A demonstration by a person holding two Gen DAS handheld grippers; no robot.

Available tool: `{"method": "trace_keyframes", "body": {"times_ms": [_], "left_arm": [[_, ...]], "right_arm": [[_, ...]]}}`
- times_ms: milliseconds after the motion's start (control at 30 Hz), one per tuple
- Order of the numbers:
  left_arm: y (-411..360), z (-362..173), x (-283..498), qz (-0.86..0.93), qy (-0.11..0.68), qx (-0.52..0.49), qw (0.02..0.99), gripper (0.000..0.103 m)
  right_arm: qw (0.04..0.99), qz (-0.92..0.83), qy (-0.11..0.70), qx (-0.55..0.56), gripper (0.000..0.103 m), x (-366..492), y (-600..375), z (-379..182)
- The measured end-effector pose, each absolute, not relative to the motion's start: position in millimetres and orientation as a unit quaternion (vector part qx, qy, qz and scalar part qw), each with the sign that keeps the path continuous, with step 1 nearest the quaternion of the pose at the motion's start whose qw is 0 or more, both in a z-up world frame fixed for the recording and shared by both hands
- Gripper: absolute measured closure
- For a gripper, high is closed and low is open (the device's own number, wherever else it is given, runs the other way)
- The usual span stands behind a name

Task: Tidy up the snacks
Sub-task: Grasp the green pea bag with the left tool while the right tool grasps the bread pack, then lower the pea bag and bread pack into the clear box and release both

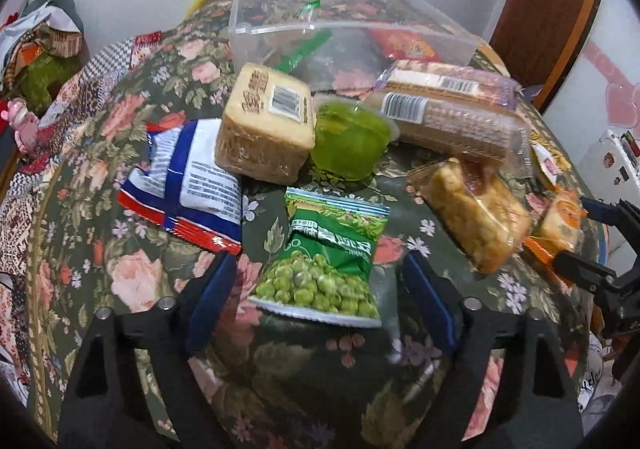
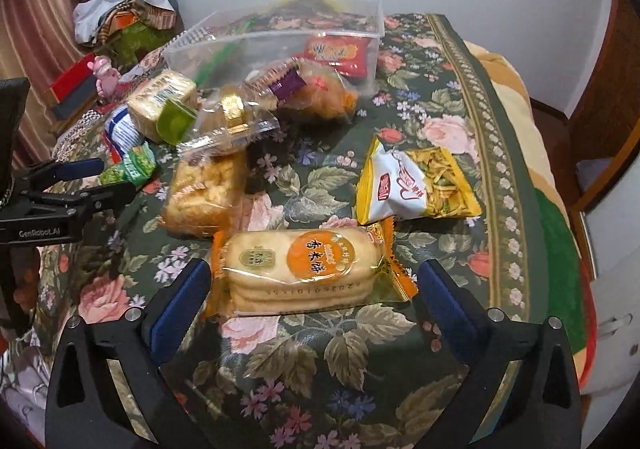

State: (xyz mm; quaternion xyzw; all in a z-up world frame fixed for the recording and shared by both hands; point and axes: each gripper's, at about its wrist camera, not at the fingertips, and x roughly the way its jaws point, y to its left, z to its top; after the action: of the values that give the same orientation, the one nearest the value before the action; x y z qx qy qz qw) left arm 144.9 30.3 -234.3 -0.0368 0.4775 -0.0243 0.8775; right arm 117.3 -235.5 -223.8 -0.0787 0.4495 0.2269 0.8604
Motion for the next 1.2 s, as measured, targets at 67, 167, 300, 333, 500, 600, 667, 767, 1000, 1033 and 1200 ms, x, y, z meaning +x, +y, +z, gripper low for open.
{"method": "trace_keyframes", "body": {"times_ms": [67, 167, 300, 333, 500, 600, 667, 767, 1000, 1033, 1200], "left_arm": [[28.9, -240.0, 149.8, -0.027, 0.486, -0.038, 0.873, 0.031], [28.2, -240.8, 150.5, -0.032, 0.48, -0.046, 0.875, 0.038], [26.2, -239.8, 149.7, -0.034, 0.476, -0.041, 0.878, 0.044], [25.4, -239.4, 149.1, -0.033, 0.475, -0.038, 0.879, 0.044], [21.0, -234.5, 142.5, -0.034, 0.47, -0.026, 0.882, 0.045], [18.3, -226.4, 133.4, -0.04, 0.463, -0.023, 0.885, 0.061], [18.6, -220.1, 130.8, -0.045, 0.463, -0.027, 0.885, 0.061], [18.7, -211.4, 126.1, -0.048, 0.456, -0.029, 0.888, 0.062], [23.1, -189.1, 115.6, -0.046, 0.433, -0.047, 0.899, 0.065], [24.6, -184.7, 114.8, -0.046, 0.429, -0.051, 0.901, 0.065], [33.2, -163.4, 119.1, -0.042, 0.407, -0.067, 0.91, 0.065]], "right_arm": [[0.858, 0.227, 0.456, -0.071, 0.0, 120.2, -236.5, -227.0], [0.86, 0.219, 0.455, -0.068, 0.002, 123.7, -237.6, -230.2], [0.862, 0.219, 0.452, -0.063, 0.01, 123.6, -238.5, -229.1], [0.862, 0.22, 0.452, -0.062, 0.014, 125.0, -238.2, -228.5], [0.864, 0.226, 0.448, -0.054, 0.027, 125.3, -239.4, -225.1], [0.865, 0.228, 0.444, -0.052, 0.027, 122.2, -240.3, -221.7], [0.867, 0.229, 0.439, -0.052, 0.027, 118.2, -241.1, -216.9], [0.872, 0.229, 0.43, -0.05, 0.027, 115.5, -242.7, -208.5], [0.886, 0.226, 0.402, -0.04, 0.027, 112.1, -246.4, -186.4], [0.89, 0.225, 0.395, -0.04, 0.027, 112.0, -246.4, -181.6], [0.9, 0.228, 0.369, -0.039, 0.027, 117.8, -243.7, -163.8]]}}
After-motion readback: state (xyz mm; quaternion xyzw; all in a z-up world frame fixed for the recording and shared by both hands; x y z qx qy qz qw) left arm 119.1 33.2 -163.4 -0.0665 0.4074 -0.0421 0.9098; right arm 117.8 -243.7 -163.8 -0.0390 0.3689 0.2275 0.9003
